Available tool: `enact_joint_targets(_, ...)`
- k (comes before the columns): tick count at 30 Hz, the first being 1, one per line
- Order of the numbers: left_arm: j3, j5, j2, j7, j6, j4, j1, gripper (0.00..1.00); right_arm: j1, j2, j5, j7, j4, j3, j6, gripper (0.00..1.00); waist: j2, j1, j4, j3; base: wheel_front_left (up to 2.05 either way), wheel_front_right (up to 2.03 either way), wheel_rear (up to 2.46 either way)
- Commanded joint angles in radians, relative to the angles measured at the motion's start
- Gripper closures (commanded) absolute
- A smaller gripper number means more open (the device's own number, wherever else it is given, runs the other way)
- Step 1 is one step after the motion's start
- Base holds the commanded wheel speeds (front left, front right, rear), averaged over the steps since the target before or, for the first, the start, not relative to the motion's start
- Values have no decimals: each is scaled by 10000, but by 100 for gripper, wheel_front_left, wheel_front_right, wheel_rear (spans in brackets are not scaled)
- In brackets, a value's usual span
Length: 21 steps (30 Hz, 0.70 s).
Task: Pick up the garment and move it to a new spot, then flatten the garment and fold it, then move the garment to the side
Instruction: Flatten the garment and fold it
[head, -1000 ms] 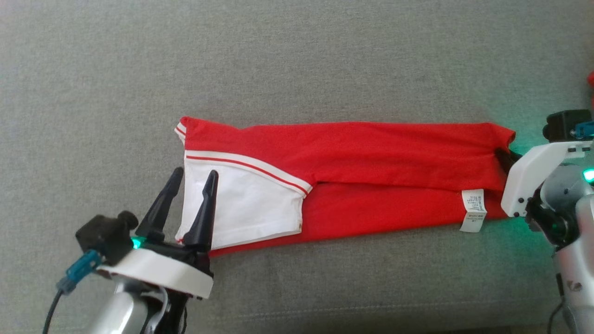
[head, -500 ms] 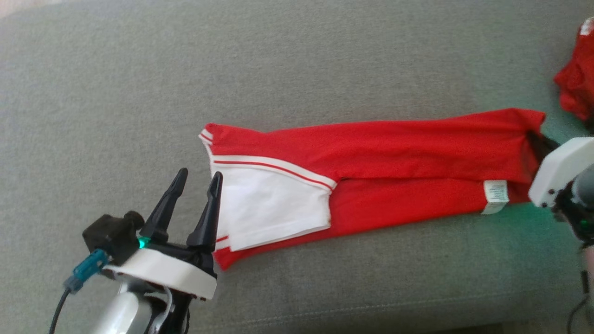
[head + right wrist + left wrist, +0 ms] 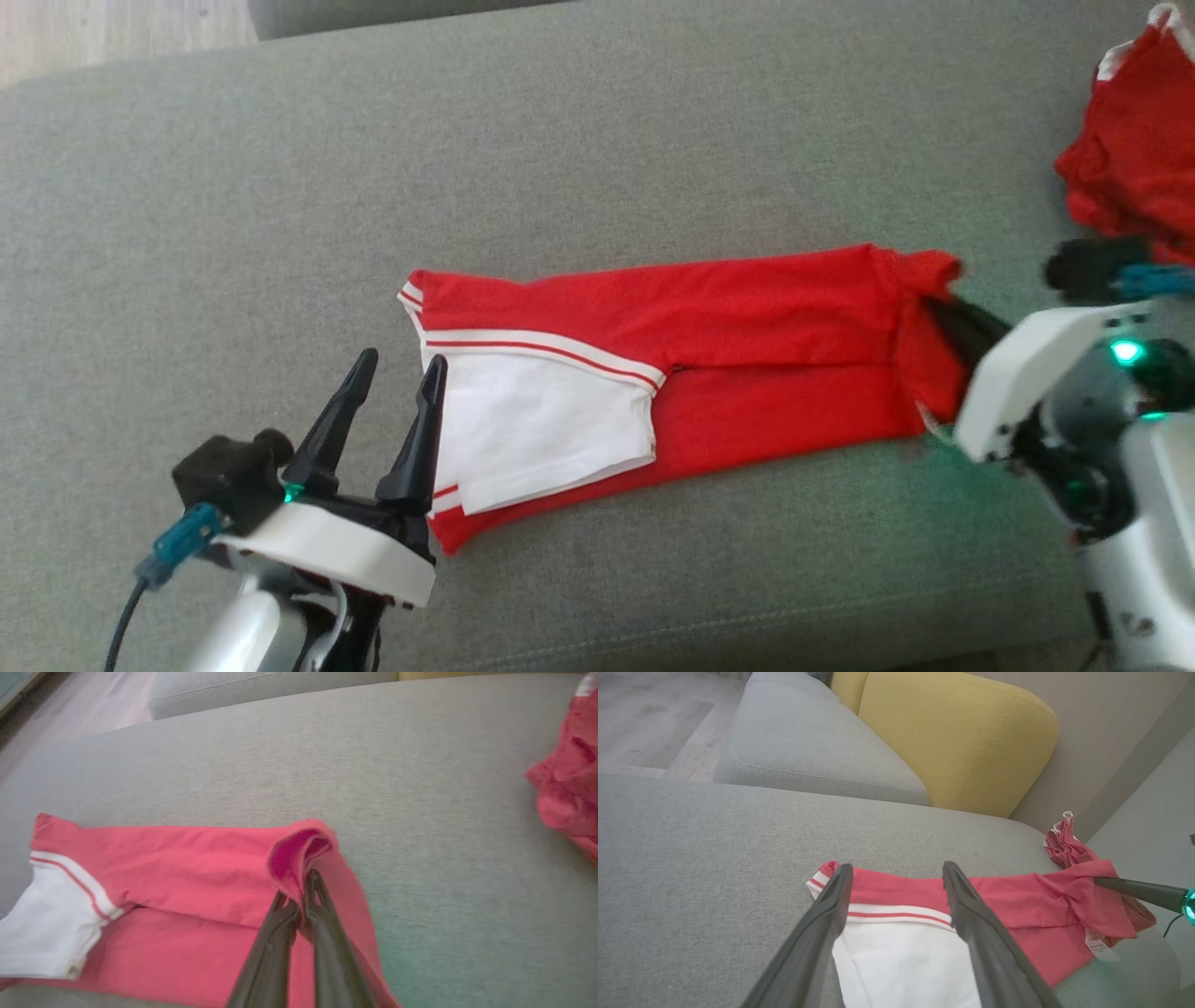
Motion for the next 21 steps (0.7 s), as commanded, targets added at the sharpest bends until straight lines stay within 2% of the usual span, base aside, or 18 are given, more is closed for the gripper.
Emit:
enact_joint_targets(1, 297, -56, 180, -44, 12, -236, -306, 0, -135, -35, 125, -27, -530, 341, 65, 100, 0, 0, 38, -104, 0, 0, 0)
enact_joint_targets(11, 162, -177, 112, -53, -64, 21, -244, 0, -510, 954, 1064, -535, -950, 2455, 65, 100, 0, 0, 580, -590, 0, 0, 0)
enact_joint_targets(17, 81, -88, 105, -102, -34, 105, -249, 0, -911, 1811, 1462, -1063, -493, 3254, 65, 100, 0, 0, 1108, -700, 0, 0, 0)
enact_joint_targets(21, -11, 36, 92, -147, -6, 187, -268, 0, -1217, 2163, 1689, -1422, 37, 3677, 65, 100, 0, 0, 1506, -715, 0, 0, 0)
